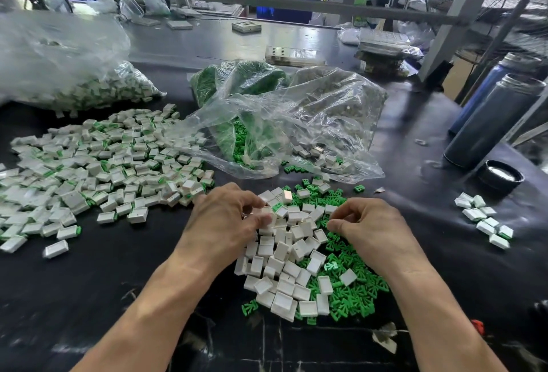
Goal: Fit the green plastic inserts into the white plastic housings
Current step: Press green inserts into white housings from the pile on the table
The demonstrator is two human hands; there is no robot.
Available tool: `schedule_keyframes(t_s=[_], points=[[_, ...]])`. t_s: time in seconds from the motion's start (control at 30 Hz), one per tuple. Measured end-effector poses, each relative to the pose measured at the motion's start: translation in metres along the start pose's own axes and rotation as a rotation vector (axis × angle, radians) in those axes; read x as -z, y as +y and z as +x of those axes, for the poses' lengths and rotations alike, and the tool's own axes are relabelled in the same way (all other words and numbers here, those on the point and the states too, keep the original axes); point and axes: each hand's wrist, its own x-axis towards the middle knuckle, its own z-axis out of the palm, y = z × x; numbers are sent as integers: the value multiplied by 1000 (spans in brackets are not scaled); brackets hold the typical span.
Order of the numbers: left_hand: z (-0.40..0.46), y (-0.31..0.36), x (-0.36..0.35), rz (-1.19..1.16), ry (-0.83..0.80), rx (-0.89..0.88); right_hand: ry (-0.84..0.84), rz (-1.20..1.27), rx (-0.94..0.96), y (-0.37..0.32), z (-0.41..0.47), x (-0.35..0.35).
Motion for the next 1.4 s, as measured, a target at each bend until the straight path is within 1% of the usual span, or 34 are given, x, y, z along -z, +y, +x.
schedule_keyframes(t_s=[0.2, 0.37, 0.47, 0.57, 0.67, 0.83, 0.97, 1.17, 1.27, 1.4], points=[[0, 0, -3, -3, 19, -27, -1, -123, -7, -5, -3, -2], [1, -4, -1, -36, 25, -28, 18, -101, 9, -4, -3, -1], [1, -4, 2, -69, -5, -36, -13, -86, 17, -6, -4, 0], [1, -7, 8, -87, -78, -37, -40, -65, 32, -6, -6, 0], [1, -9, 10, -87, -128, -44, -62, -118, 51, -7, -8, 0], [0, -5, 5, -105, -101, -51, -66, -137, 62, -9, -9, 0], [-1, -5, 5, -199, -26, -80, -66, -181, 88, -10, -9, 0], [-3, 1, 1, -438, 58, -122, -41, -209, 85, -10, -10, 2], [-4, 4, -3, -557, 68, -111, -23, -219, 41, -7, -9, 6], [-5, 8, -5, -658, 55, -119, -46, -273, -4, -8, -9, 6]])
